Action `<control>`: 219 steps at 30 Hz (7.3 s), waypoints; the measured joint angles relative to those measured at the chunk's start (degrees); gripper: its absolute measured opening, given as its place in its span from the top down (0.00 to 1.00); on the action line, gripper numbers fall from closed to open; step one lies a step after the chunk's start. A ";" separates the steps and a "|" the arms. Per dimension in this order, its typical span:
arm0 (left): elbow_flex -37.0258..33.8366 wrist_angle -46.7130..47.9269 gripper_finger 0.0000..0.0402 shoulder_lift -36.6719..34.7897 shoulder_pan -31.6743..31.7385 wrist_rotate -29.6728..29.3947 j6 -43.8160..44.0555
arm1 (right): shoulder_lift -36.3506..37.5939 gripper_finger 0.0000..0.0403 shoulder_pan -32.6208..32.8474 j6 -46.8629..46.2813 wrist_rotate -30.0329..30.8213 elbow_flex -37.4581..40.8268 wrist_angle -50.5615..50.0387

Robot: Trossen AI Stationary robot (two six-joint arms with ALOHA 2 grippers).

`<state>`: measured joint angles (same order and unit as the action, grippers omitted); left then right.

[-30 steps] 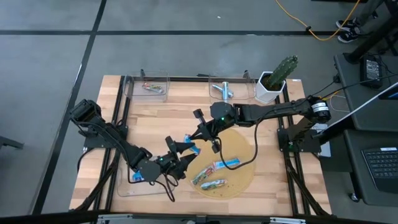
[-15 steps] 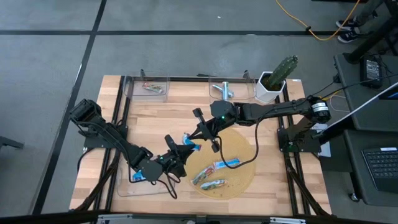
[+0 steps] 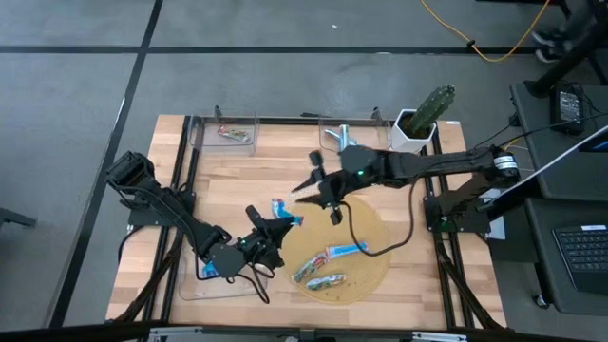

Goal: Pick and place Granola Bars by type
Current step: Put the red granola bar into the top left transparent bin

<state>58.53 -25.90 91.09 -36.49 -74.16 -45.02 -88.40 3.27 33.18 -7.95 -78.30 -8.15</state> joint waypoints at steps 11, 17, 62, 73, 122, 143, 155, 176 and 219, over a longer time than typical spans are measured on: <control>0.01 0.34 0.99 -5.44 -2.12 -11.16 0.45 | 10.46 0.61 0.05 -9.20 8.27 -0.04 -22.96; 0.01 5.91 0.99 -12.71 2.32 -11.83 0.93 | 12.00 0.63 3.19 -11.70 8.82 4.69 -25.38; -13.25 50.06 0.99 -26.17 80.98 49.51 34.07 | 13.62 0.67 7.36 -7.38 20.35 17.64 -6.20; -16.03 43.83 0.98 -19.51 85.79 54.14 33.78 | 13.44 0.67 7.34 -7.40 20.35 17.64 -6.81; -6.57 58.38 0.57 -48.06 38.86 53.30 50.42 | 13.42 0.67 15.04 -22.61 6.81 33.68 -9.97; -6.61 57.38 0.59 -44.79 28.26 42.02 50.45 | 4.53 0.41 14.45 -38.79 8.86 35.50 -14.11; -6.61 57.38 0.59 -44.78 28.29 41.59 50.27 | 3.26 0.32 14.43 -41.81 4.61 35.50 -15.12; -6.61 57.40 0.59 -44.78 28.29 40.79 50.40 | 0.62 0.33 16.57 -43.40 6.80 34.91 -12.98; -6.63 56.67 0.59 -35.11 28.29 44.13 53.27 | 1.11 0.97 12.43 -22.15 27.31 22.24 -3.45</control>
<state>51.90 30.77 55.98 -8.21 -30.04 8.25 -87.29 15.70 11.03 19.37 -56.07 -11.60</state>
